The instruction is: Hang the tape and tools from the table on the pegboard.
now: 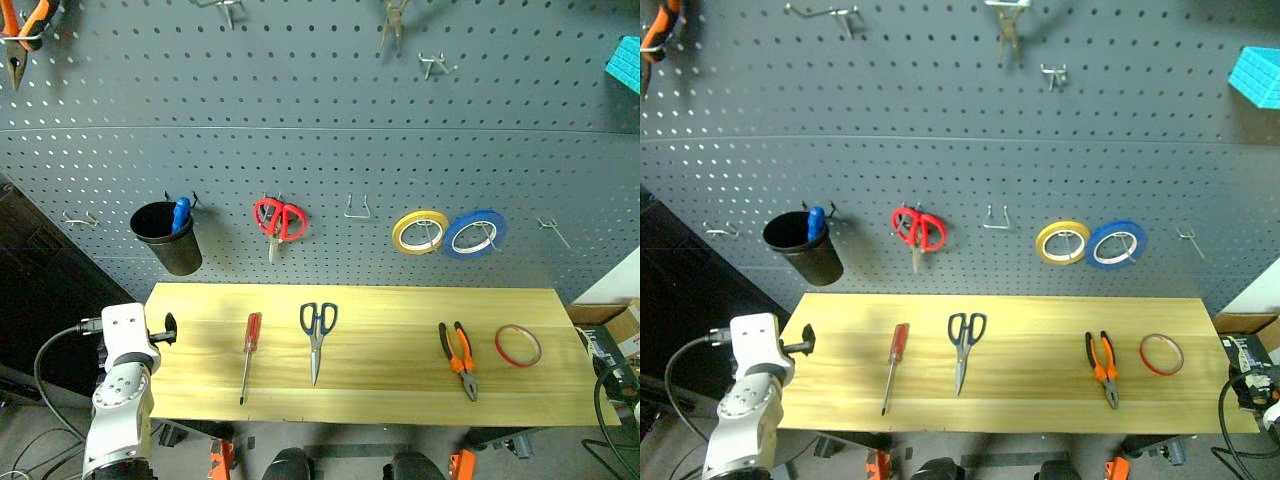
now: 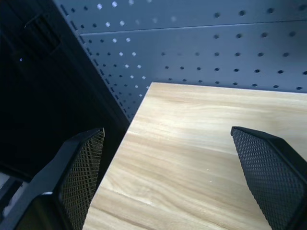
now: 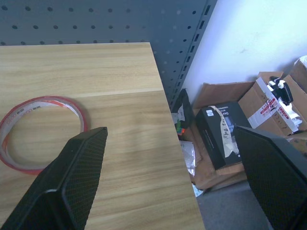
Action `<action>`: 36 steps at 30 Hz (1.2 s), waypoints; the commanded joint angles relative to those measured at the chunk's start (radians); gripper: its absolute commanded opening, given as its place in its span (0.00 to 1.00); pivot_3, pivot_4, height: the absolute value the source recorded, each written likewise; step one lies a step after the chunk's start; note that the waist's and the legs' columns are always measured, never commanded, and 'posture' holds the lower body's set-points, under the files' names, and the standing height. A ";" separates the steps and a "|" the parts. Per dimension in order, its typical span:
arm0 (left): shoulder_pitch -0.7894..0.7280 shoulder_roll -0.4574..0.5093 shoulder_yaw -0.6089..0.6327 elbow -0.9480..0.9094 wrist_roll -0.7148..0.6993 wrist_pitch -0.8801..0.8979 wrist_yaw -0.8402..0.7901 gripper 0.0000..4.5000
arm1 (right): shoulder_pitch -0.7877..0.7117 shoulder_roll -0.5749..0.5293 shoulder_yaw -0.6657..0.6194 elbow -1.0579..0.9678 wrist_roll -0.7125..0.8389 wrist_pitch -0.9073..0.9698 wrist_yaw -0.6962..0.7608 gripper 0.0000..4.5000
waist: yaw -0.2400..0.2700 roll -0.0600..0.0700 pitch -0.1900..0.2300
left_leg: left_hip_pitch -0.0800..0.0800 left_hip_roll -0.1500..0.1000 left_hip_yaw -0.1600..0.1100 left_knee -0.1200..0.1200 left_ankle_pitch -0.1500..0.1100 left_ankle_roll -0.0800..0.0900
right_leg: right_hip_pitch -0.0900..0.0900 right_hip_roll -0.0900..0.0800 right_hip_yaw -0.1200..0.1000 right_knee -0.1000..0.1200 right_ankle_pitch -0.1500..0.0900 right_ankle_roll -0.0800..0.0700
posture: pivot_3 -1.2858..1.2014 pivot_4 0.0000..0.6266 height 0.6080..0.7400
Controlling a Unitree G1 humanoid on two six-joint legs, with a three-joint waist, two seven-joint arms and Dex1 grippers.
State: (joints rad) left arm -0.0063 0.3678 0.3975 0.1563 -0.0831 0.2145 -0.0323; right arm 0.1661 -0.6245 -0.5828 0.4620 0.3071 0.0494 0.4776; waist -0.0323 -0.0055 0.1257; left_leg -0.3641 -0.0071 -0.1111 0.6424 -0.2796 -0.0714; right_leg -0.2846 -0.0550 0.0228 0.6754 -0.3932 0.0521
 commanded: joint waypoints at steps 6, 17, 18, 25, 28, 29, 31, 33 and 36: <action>0.001 0.017 -0.008 -0.022 0.047 -0.053 0.022 1.00 | 0.003 -0.011 -0.018 -0.034 0.012 -0.011 0.001 1.00 | 0.000 0.000 0.000 | 0.001 0.000 0.001 0.001 0.000 0.000 | 0.000 0.000 0.001 0.003 0.000 0.000 | 0.51 0.15 1.00; -0.004 0.003 0.000 -0.044 0.002 -0.048 0.000 1.00 | 0.011 -0.007 0.018 -0.048 -0.002 -0.011 0.014 1.00 | 0.001 0.000 0.000 | 0.000 0.000 0.002 0.001 0.000 0.000 | -0.002 0.000 0.002 0.003 0.000 0.000 | 0.51 0.16 1.00; -0.002 0.003 -0.010 -0.055 0.007 -0.049 -0.001 1.00 | 0.014 -0.002 0.026 -0.056 -0.004 -0.007 0.016 1.00 | 0.001 0.000 0.000 | 0.000 0.000 0.002 0.001 0.000 0.000 | -0.002 0.000 0.002 0.003 0.000 0.000 | 0.51 0.16 1.00; 0.017 0.010 -0.069 -0.105 0.038 -0.036 -0.022 1.00 | 0.030 0.024 0.061 -0.119 -0.002 0.027 0.017 1.00 | 0.001 -0.002 0.001 | 0.000 0.000 0.003 0.001 0.000 0.000 | -0.002 0.000 0.004 0.003 0.000 0.000 | 0.51 0.17 1.00; 0.020 0.015 -0.140 -0.162 0.043 -0.009 -0.082 1.00 | 0.047 0.025 0.084 -0.168 -0.010 0.054 0.025 1.00 | 0.001 -0.002 0.003 | 0.000 0.000 0.004 0.000 0.000 0.000 | -0.002 0.000 0.005 0.003 0.000 0.000 | 0.51 0.19 1.00; 0.017 0.012 -0.172 -0.188 0.036 0.000 -0.113 1.00 | 0.060 0.022 0.099 -0.199 -0.015 0.068 0.033 1.00 | 0.001 -0.003 0.006 | 0.000 0.000 0.004 0.000 0.000 0.001 | -0.002 0.000 0.006 0.003 0.000 0.000 | 0.50 0.19 1.00; 0.017 0.013 -0.221 -0.221 0.040 0.024 -0.154 1.00 | 0.083 0.014 0.124 -0.254 -0.026 0.097 0.042 1.00 | 0.002 -0.003 0.010 | 0.000 0.000 0.003 0.001 0.000 0.000 | -0.003 0.000 0.009 0.003 0.000 0.000 | 0.50 0.21 1.00; 0.013 0.011 -0.291 -0.266 0.044 0.059 -0.202 1.00 | 0.115 0.008 0.148 -0.336 -0.026 0.152 0.050 1.00 | 0.001 -0.002 0.016 | 0.000 0.000 0.004 0.001 0.000 0.001 | -0.003 0.000 0.010 0.003 0.000 0.000 | 0.49 0.23 1.00; -0.004 0.025 -0.374 -0.316 0.049 0.131 -0.270 1.00 | 0.148 0.010 0.156 -0.438 -0.010 0.234 0.042 1.00 | -0.002 -0.001 0.025 | 0.000 0.000 0.006 0.000 0.000 0.001 | -0.003 0.000 0.011 0.003 0.000 0.000 | 0.48 0.25 1.00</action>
State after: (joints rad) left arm 0.0046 0.3724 0.0519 -0.0999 -0.0417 0.3175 -0.2666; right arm 0.3071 -0.6016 -0.4119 0.0906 0.2888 0.2500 0.5218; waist -0.0345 -0.0063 0.1507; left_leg -0.3651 -0.0070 -0.1052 0.6426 -0.2801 -0.0705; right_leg -0.2887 -0.0543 0.0346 0.6781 -0.3931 0.0523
